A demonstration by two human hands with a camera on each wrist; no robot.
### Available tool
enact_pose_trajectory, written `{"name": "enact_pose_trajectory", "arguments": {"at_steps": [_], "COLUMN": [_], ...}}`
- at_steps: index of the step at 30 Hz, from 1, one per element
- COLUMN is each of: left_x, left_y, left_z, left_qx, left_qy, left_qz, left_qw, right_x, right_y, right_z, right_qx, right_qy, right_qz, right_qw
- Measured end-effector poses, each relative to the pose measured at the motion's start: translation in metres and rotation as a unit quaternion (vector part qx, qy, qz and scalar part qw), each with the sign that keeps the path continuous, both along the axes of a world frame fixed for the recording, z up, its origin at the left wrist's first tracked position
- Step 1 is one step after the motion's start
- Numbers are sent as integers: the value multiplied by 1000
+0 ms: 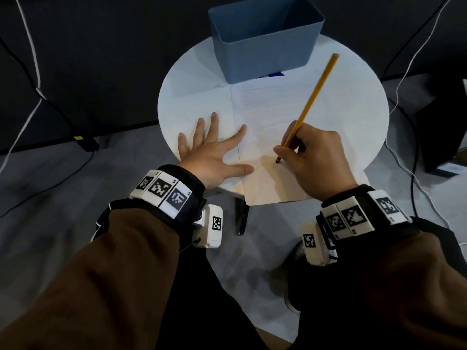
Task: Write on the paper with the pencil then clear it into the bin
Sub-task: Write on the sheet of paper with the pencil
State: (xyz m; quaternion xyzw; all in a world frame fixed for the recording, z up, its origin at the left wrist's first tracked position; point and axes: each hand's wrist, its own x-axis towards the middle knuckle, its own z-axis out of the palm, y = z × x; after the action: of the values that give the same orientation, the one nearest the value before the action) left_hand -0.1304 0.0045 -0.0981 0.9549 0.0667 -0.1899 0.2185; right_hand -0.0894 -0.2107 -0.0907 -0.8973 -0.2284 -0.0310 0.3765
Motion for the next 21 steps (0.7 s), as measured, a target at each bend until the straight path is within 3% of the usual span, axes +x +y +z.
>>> {"name": "enact_pose_trajectory", "arguments": {"at_steps": [7, 12, 18, 21], "left_x": [1, 0, 2, 2], "left_y": [1, 1, 1, 1], "left_z": [1, 1, 0, 0], "left_qx": [9, -6, 20, 17], "left_qy": [2, -3, 1, 6], "left_qz": [-3, -1, -15, -13], "left_qw": [1000, 1000, 1000, 1000], "right_x": [-8, 0, -15, -11], "right_y": [8, -6, 14, 8], "right_z": [-2, -1, -1, -3], "right_qx": [12, -3, 15, 1], "right_qy": [6, 0, 6, 7], "right_qz": [22, -20, 39, 26], "right_qw": [1000, 1000, 999, 1000]}}
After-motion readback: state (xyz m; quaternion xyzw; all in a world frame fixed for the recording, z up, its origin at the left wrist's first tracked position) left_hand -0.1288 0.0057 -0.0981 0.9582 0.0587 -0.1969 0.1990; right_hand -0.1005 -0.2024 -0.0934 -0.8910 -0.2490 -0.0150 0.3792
